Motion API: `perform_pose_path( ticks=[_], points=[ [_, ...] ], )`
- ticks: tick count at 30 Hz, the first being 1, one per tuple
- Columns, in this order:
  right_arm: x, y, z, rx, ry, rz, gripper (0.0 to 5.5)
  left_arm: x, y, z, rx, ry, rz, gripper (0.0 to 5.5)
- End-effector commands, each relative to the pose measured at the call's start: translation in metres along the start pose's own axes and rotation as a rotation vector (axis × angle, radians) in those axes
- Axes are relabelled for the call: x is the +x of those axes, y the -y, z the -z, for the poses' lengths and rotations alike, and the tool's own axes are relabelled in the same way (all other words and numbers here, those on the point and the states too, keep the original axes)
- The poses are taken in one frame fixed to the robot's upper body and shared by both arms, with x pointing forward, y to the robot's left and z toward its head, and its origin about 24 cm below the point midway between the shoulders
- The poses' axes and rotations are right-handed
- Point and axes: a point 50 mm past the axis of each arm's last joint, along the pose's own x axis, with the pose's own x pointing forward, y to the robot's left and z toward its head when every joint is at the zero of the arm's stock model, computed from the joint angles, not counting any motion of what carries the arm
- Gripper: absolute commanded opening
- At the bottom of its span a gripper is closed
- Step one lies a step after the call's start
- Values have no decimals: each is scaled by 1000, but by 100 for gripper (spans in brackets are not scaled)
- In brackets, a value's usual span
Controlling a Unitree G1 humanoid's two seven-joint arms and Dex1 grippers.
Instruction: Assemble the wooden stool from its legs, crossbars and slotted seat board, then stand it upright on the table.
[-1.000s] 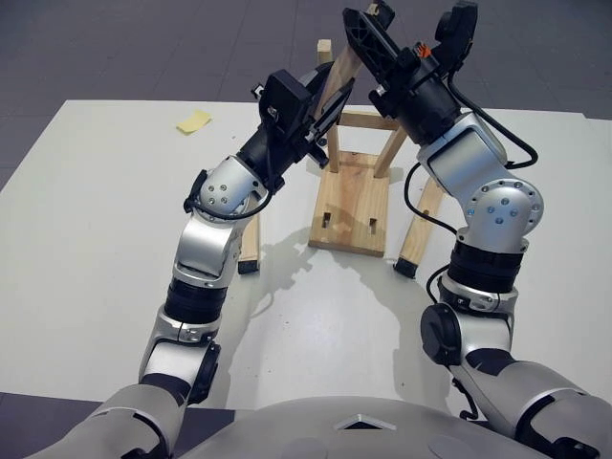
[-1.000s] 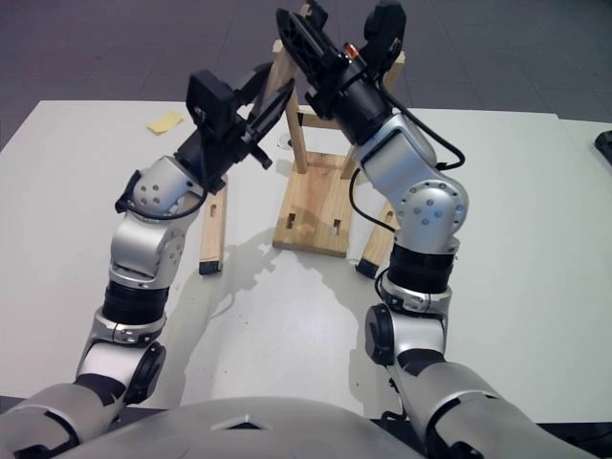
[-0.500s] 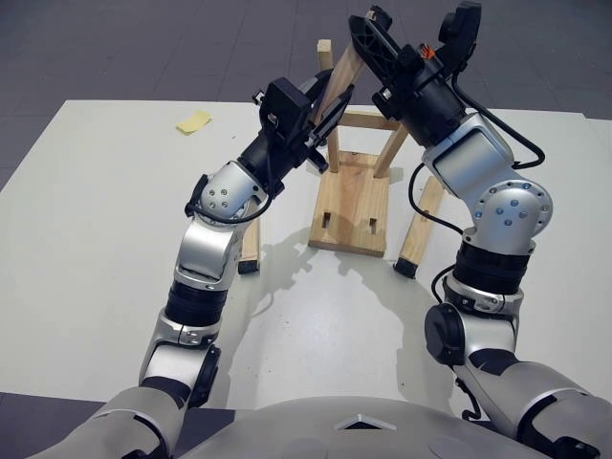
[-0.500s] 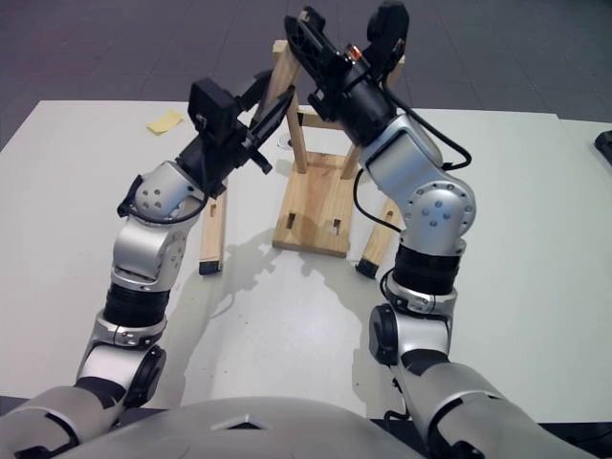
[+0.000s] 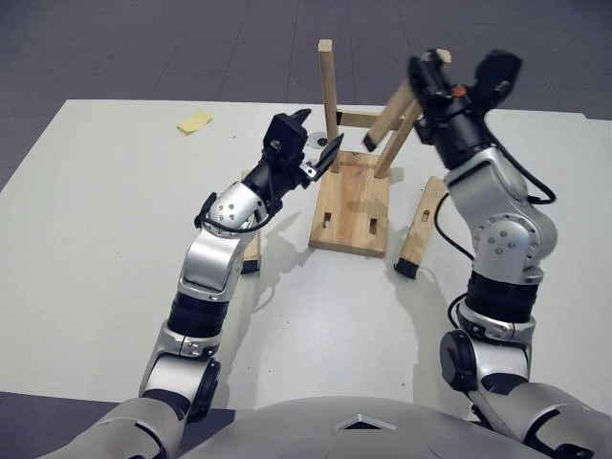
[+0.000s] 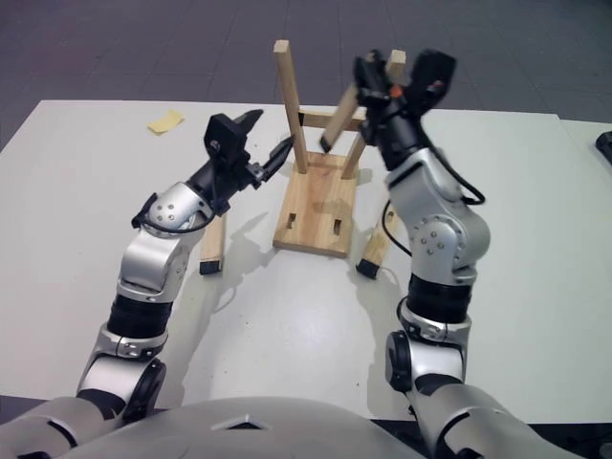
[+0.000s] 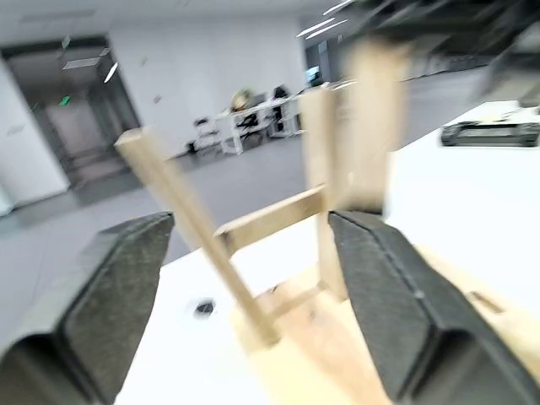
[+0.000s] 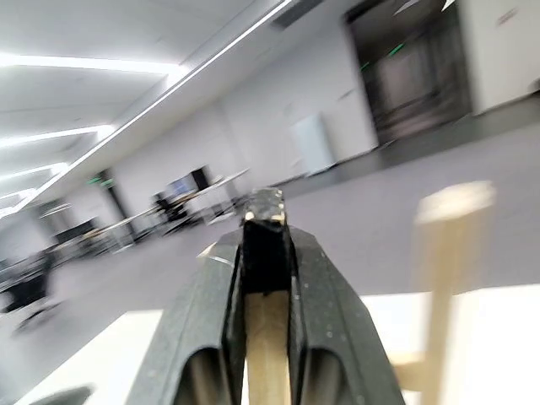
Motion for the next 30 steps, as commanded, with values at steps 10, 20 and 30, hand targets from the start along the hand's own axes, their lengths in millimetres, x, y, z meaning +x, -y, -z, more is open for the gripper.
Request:
perform_pose_path(
  ticks=[10,20,30],
  points=[
    [-66,44,34,147,-50,483,42,-7,-56,-31,-421,236,-472,540],
    [-85,65,75,233,-73,643,42,7,-47,-31,-493,257,-436,540],
    [-79,72,88,287,-22,664,42,12,-44,-29,-490,259,-410,540]
  ],
)
